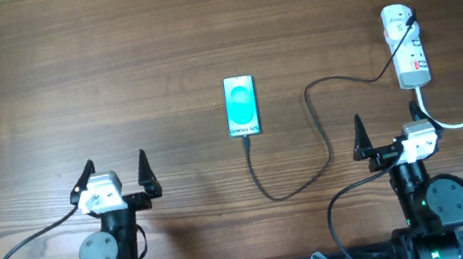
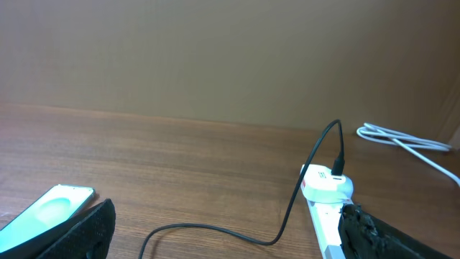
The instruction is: Plug charger to phone and switch on socket
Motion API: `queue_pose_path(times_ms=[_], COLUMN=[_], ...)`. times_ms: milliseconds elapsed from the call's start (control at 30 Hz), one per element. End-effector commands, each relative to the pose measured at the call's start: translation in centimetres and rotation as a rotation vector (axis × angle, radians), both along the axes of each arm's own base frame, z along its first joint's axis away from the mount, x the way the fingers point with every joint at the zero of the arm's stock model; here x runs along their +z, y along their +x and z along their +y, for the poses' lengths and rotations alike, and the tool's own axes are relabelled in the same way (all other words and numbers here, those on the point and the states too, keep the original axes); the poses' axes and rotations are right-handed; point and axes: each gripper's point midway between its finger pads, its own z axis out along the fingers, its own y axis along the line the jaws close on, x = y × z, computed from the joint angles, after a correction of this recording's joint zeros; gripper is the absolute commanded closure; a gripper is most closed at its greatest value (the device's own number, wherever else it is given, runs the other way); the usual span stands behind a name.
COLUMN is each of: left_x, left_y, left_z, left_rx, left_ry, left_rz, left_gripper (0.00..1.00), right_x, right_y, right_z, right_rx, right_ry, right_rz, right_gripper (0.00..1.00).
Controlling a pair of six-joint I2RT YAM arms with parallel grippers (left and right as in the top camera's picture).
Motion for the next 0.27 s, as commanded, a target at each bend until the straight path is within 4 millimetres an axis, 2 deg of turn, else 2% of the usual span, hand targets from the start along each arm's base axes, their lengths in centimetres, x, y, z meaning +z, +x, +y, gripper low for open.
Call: queue_pose_path(times_ms=[0, 233], left_x=[-0.19, -0.19], left_y=[0.00, 0.00], left_z=[0.07, 0.06], left_rx=[0.001, 0.001], left_ry=[0.004, 0.004], left_rz=[-0.004, -0.004], left_gripper=[0.00, 0.00], right_x=[0.18, 0.18], right_y=[-0.04, -0.04], right_z=[-0.17, -0.17], right_rx=[-0.012, -0.012], right_ry=[-0.009, -0.009], right_rz=[-0.011, -0.011], right_gripper=[0.00, 0.00])
